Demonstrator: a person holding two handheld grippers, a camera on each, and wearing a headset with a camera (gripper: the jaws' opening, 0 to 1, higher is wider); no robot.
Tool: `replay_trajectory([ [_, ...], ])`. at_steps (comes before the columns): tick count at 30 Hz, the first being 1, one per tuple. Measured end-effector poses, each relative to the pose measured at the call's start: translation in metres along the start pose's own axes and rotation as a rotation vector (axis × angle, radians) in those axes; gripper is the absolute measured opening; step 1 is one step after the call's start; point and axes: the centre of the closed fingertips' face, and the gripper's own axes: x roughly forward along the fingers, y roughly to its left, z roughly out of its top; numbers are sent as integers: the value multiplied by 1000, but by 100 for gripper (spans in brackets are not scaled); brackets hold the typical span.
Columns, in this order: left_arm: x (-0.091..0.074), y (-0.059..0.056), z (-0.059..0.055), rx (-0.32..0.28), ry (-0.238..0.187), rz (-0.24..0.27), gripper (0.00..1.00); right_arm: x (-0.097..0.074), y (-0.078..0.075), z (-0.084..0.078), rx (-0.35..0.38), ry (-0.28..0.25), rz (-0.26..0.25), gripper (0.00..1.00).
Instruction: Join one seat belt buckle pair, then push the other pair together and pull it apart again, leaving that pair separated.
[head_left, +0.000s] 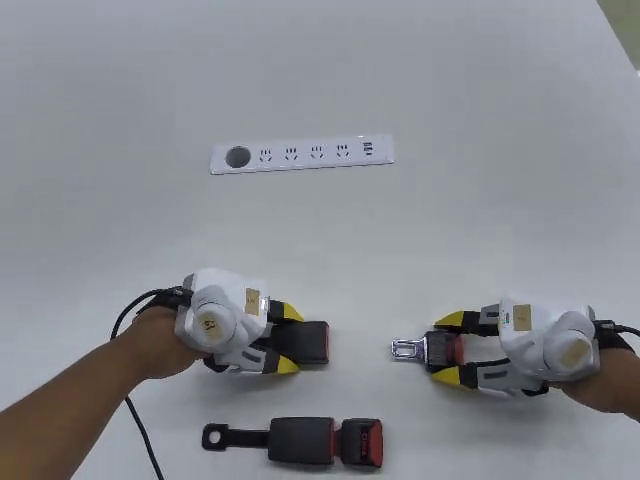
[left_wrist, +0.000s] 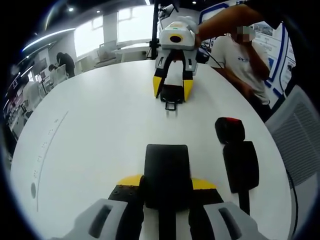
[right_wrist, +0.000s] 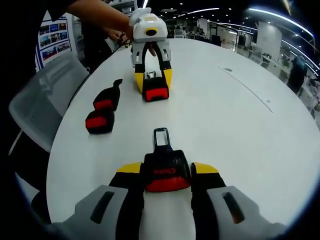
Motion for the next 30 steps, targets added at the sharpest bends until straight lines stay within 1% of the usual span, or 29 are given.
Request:
replay_trajectory([
  [8,1,0,1,-9,2,7,34,20,5,18,14,-27,-4,34],
  [11,1,1,0,-8,6,6,34,24,6,24,18,-35,-7,35],
  [12,1,0,0,-6,8,5,34,25,5,28,24,-41,-16,35],
  [15,1,0,0,-1,14,2,34,30,7,33,24,-50,-15,35],
  [20,0,0,0,-1,17,1,34,40,7,41,18,-48,-15,35],
  [23,0,0,0,-1,21,2,34,46,10,47,18,-53,-11,35],
  [30,0,1,0,-2,28,5,34,53,14,58,3,-50,-3,35],
])
